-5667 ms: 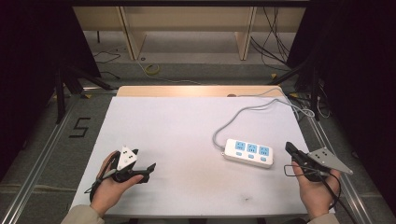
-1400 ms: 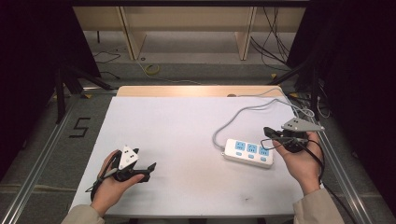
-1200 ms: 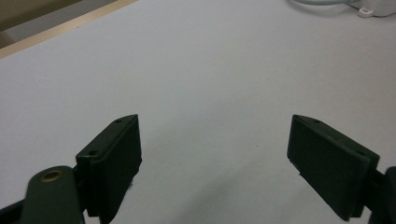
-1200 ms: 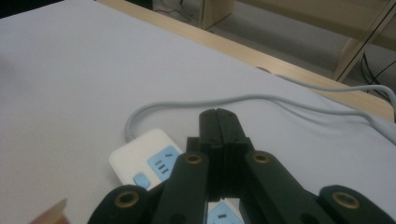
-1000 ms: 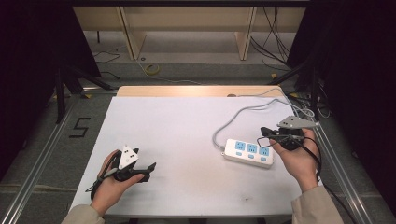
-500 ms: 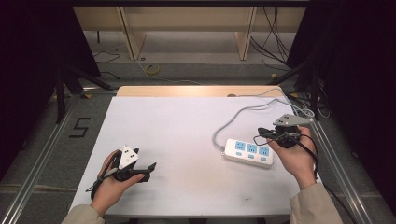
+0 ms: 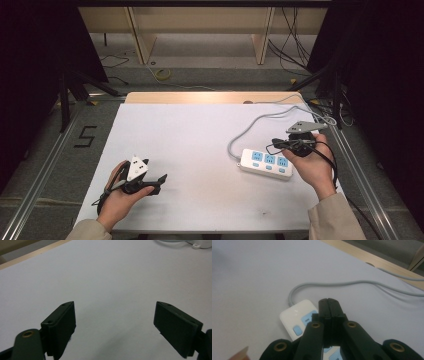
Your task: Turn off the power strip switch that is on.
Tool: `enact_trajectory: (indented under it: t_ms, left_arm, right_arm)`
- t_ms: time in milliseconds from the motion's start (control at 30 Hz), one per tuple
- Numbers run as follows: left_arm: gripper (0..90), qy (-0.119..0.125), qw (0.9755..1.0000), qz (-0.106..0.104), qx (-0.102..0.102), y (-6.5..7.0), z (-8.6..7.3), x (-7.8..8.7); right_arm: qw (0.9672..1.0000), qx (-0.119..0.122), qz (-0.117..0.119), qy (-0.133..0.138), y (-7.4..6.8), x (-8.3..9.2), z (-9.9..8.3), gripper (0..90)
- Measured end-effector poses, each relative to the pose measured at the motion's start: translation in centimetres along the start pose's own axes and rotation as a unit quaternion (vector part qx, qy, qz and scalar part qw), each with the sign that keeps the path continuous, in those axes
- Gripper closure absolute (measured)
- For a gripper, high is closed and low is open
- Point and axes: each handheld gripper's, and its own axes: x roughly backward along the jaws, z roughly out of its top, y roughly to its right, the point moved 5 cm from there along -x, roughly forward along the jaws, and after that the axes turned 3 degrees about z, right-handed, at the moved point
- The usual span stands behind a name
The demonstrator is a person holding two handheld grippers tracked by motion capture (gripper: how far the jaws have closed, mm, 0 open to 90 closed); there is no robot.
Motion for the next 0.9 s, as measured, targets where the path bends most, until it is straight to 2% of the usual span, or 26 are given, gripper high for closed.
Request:
enact_trajectory:
  t_ms: [233,900]
  left_arm:
    - [17.8,0.0,1.0,0.0,0.001,0.0,0.0,0.0]
    - [17.9,-0.001,1.0,0.0,0.001,0.0,0.0,0.0]
  right_arm:
    - [0.9997,0.007,0.01,-0.02,-0.4,-0.6,0.0,90.0]
    - [0.9979,0.004,0.018,-0.062,-0.4,-1.4,-0.5,90.0]
